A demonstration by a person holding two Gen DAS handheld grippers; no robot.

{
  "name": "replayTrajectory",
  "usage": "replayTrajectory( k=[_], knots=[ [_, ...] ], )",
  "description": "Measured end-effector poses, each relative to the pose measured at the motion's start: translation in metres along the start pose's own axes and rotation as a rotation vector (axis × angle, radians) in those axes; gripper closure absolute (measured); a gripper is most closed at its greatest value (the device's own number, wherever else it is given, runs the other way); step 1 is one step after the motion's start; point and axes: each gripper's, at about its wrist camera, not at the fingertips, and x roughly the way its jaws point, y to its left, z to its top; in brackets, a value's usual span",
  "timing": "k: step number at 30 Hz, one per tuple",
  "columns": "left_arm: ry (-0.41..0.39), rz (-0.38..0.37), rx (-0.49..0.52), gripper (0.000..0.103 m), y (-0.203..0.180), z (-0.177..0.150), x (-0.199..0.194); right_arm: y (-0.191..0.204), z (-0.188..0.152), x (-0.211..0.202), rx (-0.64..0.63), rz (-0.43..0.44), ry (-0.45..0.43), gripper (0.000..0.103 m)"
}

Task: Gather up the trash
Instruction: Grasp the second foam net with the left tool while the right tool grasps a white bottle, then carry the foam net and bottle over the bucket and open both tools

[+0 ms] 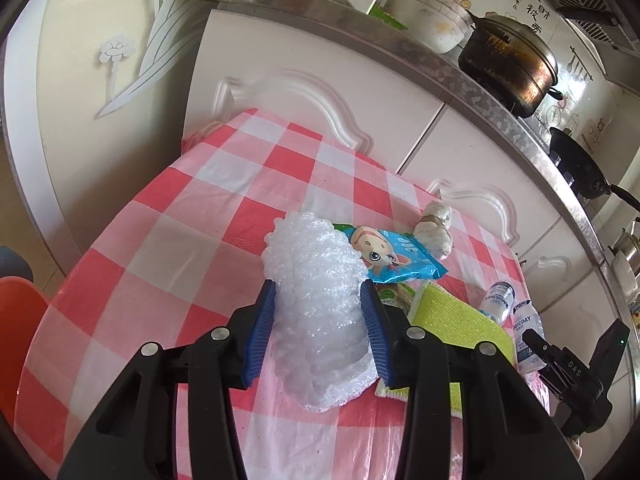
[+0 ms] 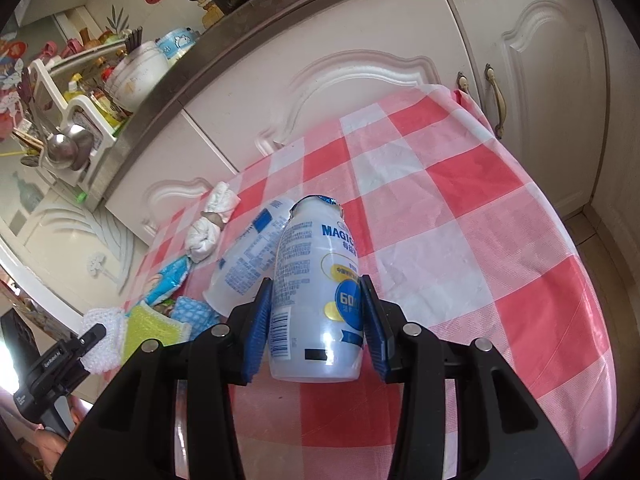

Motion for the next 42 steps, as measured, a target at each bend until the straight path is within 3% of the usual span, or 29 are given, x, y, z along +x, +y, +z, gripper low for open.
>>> replayTrajectory(
  k=[15,24,42],
  knots=[
    [-0.026,0.003,0.006,0.059,0.03,-0.02,-0.062,0.022,-0.008,-0.015,0.033,0.196,-0.028,0.059],
    [-0.04,0.027,-0.023,0.059,0.062,-0.03,-0.092,0.062,-0.013,-0.03,-0.043,0.239,-0.033,0.059],
    [-0.08,0.12,-0.144,0.059,0.147,-0.039,-0.135,0.147,-0.051,-0.025,-0.158,0.387,0.084,0.059]
  ],
)
